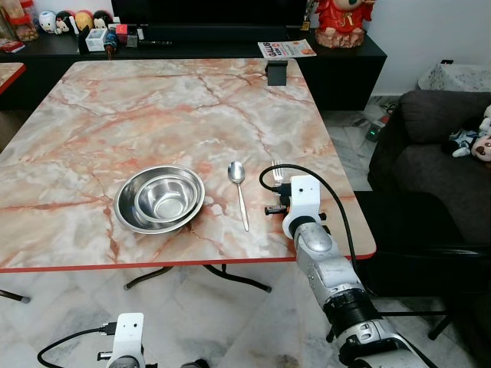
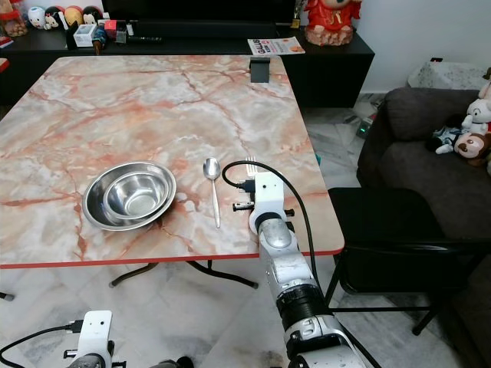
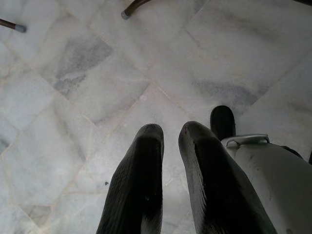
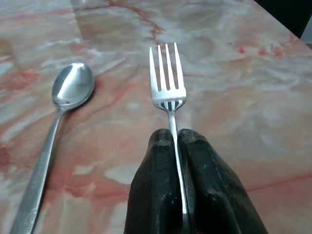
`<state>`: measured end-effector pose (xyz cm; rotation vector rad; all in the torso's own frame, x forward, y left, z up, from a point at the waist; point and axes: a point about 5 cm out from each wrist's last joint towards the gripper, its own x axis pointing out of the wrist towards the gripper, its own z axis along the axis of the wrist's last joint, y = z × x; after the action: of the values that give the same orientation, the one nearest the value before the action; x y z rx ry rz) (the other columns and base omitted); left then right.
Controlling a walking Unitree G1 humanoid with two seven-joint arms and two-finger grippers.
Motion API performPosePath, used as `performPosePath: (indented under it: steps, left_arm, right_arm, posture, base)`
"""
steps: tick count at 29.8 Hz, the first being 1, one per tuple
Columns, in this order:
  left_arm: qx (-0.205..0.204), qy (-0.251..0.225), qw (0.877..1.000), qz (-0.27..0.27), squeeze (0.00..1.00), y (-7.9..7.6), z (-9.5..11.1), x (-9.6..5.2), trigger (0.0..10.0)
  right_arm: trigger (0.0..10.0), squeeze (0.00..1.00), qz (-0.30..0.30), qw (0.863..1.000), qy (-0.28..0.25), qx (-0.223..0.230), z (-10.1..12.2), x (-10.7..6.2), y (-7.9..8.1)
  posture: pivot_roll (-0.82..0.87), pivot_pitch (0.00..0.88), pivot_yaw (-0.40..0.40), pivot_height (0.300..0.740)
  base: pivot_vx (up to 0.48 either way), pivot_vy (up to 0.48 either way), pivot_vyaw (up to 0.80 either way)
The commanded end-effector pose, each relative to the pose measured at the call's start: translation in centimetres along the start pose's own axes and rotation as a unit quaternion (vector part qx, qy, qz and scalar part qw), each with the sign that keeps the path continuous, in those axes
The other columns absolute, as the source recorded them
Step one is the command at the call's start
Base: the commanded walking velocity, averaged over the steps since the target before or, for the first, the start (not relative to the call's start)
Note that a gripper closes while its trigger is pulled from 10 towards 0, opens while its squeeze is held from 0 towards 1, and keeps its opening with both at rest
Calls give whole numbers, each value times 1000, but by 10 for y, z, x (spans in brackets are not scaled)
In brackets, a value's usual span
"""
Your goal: Setting the table
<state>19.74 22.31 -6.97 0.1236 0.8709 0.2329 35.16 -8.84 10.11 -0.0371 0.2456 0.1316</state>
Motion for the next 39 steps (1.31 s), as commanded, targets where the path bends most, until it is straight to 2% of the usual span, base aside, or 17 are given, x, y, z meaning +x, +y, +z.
performPosePath:
  steps: [1,16,17,18,34,39]
  left_arm:
    - [-2,13,1000,3,0,3,-7,-1,10000]
    - [-2,15,1000,6,0,5,-8,-1,10000]
    - [-2,15,1000,7,0,5,-8,-1,10000]
    - [-3,15,1000,7,0,5,-8,-1,10000]
    - [-2,15,1000,7,0,5,-7,-1,10000]
    - [-2,15,1000,7,0,5,-7,-1,10000]
  right_arm:
    - [10000,0,-1,1000,16,-4,-5,0,2]
    - [10000,0,-1,1000,23,2,-10,1,4]
    - [10000,918,-1,1000,25,1,-10,2,4]
    - [10000,1000,-1,1000,25,1,-10,2,4]
    - [10000,1000,6,1000,20,0,-8,2,8]
    - [10000,1000,10,1000,-14,6,1,1,9]
  posture:
    - [-28,121,-17,740]
    - [-22,137,-13,740]
    - [-22,141,-13,740]
    - [-23,143,-13,740]
    - [-25,145,-6,740]
    - [-26,143,-6,740]
  base:
    - [0,0,0]
    - [0,0,0]
    - [0,0,0]
    - [0,0,0]
    - [0,0,0]
    - [0,0,0]
